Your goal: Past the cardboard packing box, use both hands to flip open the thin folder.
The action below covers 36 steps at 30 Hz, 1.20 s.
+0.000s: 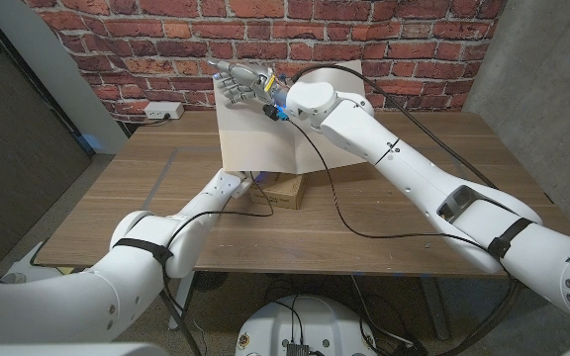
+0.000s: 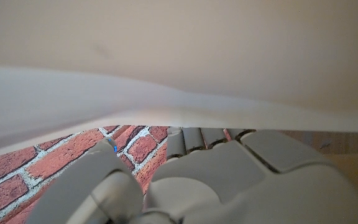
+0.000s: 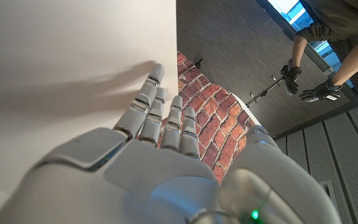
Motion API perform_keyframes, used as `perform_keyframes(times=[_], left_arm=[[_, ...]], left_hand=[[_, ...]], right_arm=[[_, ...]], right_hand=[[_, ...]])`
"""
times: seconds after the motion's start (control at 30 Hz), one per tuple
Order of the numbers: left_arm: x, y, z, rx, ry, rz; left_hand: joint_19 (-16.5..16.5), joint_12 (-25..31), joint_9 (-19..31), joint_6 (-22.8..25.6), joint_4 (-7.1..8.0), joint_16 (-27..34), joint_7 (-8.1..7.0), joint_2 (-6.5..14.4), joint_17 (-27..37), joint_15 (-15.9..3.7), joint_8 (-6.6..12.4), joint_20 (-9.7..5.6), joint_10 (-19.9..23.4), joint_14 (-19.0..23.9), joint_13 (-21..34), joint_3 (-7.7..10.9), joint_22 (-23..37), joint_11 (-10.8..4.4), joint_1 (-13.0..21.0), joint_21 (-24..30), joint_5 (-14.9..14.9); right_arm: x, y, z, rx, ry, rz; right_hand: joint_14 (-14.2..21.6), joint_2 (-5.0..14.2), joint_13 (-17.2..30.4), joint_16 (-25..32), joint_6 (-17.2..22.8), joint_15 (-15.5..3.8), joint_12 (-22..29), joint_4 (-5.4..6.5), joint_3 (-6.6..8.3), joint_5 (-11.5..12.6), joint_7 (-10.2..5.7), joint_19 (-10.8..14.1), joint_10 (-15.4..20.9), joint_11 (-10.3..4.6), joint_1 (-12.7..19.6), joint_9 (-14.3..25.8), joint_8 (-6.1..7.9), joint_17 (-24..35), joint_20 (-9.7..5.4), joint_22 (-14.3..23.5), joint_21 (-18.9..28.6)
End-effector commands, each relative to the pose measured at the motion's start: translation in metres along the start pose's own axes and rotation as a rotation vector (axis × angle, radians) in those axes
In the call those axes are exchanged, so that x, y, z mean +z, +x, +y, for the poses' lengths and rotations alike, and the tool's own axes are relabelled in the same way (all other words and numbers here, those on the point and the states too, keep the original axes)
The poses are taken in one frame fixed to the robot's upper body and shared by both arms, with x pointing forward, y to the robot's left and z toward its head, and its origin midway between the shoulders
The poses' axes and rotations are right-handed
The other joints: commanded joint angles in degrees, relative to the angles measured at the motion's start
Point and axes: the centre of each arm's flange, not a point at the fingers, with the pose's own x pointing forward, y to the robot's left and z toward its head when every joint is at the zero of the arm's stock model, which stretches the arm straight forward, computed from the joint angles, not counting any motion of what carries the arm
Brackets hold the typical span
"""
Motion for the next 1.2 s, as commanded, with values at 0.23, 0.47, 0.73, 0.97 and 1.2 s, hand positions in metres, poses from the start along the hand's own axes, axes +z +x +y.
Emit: perform_keyframes(times=[0.23,0.47,0.73,0.97,1.2], left_arm=[[0.007,-0.008,-0.003,-0.016,-0.036,-0.015],[0.011,-0.012,-0.006,-0.019,-0.030,-0.020],[0.015,-0.016,-0.009,-0.017,-0.030,-0.028],[0.016,-0.020,-0.010,-0.015,-0.030,-0.032],[0.017,-0.023,-0.010,-0.013,-0.030,-0.032]], left_hand=[[0.45,0.52,0.11,-0.01,-0.09,0.41,-0.12,0.03,0.16,0.11,0.08,-0.06,-0.09,-0.15,0.13,-0.34,0.31,0.20,-1.05,-0.36,0.71],[0.57,0.61,0.12,0.08,-0.15,0.50,0.04,0.06,0.15,0.05,0.15,-0.07,-0.05,-0.05,0.12,-0.48,0.34,-0.03,-1.43,-0.58,0.80],[0.65,0.68,0.13,0.15,-0.23,0.57,0.12,0.11,0.14,0.10,0.23,-0.10,-0.06,-0.03,0.11,-0.64,0.37,0.13,-1.89,-0.89,0.91],[0.75,0.72,0.14,0.15,-0.28,0.58,0.11,0.17,0.13,0.05,0.26,-0.10,-0.07,-0.08,0.11,-0.74,0.39,0.16,-2.17,-1.08,0.98],[0.85,0.76,0.16,0.20,-0.36,0.66,0.10,0.28,0.11,0.11,0.33,-0.13,-0.13,-0.01,0.09,-0.87,0.42,0.12,-2.59,-1.40,1.07]], right_arm=[[0.006,-0.024,-0.032,-0.161,-0.064,-0.011],[0.007,-0.037,-0.045,-0.236,-0.097,-0.014],[0.001,-0.054,-0.059,-0.319,-0.106,-0.014],[-0.007,-0.069,-0.073,-0.396,-0.094,-0.014],[-0.014,-0.085,-0.084,-0.459,-0.084,-0.018]], right_hand=[[-0.32,-3.03,0.05,0.49,-0.77,0.37,0.48,1.28,-3.20,0.70,-0.66,-0.64,-0.79,-0.18,-4.21,0.12,0.25,0.12,2.59,0.05,-1.02],[-0.72,-5.25,0.05,0.50,-0.90,0.08,0.68,2.01,-5.37,1.22,-1.73,-2.18,-0.93,-0.98,-6.79,0.09,0.42,0.12,4.48,0.02,-2.18],[-2.01,-6.66,0.05,0.28,-1.27,-0.12,0.70,2.57,-6.95,1.74,-2.42,-4.16,-1.40,-1.38,-8.68,0.06,0.43,0.12,5.71,0.01,-3.51],[-3.42,-7.42,0.05,0.15,-1.45,0.02,0.60,2.91,-8.01,2.20,-3.09,-6.06,-2.16,-1.76,-9.87,0.04,0.50,0.09,6.30,0.00,-4.77],[-5.57,-8.03,0.04,0.00,-1.67,0.06,0.56,3.08,-9.01,2.70,-3.55,-9.01,-3.00,-2.07,-10.78,0.01,0.55,0.04,6.41,-0.05,-6.60]])
